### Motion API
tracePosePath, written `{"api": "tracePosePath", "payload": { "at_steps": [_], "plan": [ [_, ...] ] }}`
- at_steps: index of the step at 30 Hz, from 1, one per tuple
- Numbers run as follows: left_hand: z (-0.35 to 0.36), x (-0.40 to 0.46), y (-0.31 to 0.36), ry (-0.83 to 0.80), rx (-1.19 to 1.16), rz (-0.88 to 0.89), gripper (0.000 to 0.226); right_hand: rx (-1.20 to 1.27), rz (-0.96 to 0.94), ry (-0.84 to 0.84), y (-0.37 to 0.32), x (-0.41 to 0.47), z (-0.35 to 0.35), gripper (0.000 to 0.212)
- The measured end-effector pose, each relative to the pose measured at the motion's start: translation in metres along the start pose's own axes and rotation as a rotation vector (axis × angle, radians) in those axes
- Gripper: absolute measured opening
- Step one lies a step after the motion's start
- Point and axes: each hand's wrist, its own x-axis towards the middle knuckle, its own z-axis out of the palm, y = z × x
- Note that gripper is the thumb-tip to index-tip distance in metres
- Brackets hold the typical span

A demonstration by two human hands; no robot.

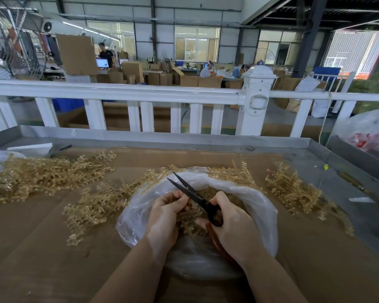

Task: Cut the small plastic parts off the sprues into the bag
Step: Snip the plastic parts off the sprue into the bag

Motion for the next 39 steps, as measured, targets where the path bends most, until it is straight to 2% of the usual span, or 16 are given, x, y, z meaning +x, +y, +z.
{"api": "tracePosePath", "payload": {
  "at_steps": [6, 11, 12, 14, 16, 19, 22, 27, 32, 36, 39],
  "plan": [
    [-0.002, 0.003, -0.002, -0.004, -0.010, 0.006, 0.019, -0.056, -0.002, -0.017, -0.004, 0.001, -0.003, 0.037],
    [-0.003, 0.009, -0.011, 0.112, 0.044, 0.111, 0.012, -0.091, 0.012, 0.042, -0.005, -0.001, -0.002, 0.036],
    [-0.004, 0.010, -0.012, 0.135, 0.099, 0.120, 0.014, -0.095, 0.018, 0.042, -0.006, -0.001, -0.002, 0.036],
    [-0.006, 0.011, -0.012, 0.119, 0.132, 0.075, 0.036, -0.122, 0.028, 0.048, -0.005, -0.001, -0.001, 0.034],
    [-0.008, 0.008, -0.008, -0.021, 0.011, -0.001, 0.058, -0.143, 0.048, 0.049, -0.005, -0.001, 0.000, 0.032],
    [-0.010, 0.007, -0.006, -0.199, -0.096, -0.014, 0.067, -0.132, 0.080, 0.064, -0.005, 0.000, 0.000, 0.032],
    [-0.010, 0.006, -0.010, -0.131, -0.061, 0.031, 0.077, -0.117, 0.088, 0.103, -0.004, 0.000, -0.001, 0.030],
    [-0.009, 0.006, -0.011, -0.035, -0.154, 0.108, 0.058, -0.094, 0.094, 0.155, -0.003, -0.001, 0.001, 0.035],
    [-0.005, 0.006, -0.012, 0.031, -0.094, 0.142, 0.018, -0.078, 0.089, 0.203, -0.002, -0.002, 0.004, 0.037],
    [-0.004, 0.007, -0.014, 0.066, -0.085, 0.181, 0.016, -0.079, 0.079, 0.228, -0.002, -0.002, 0.005, 0.038],
    [-0.007, 0.010, -0.015, 0.024, -0.117, 0.157, 0.016, -0.078, 0.070, 0.235, -0.002, -0.003, 0.005, 0.038]
  ]
}}
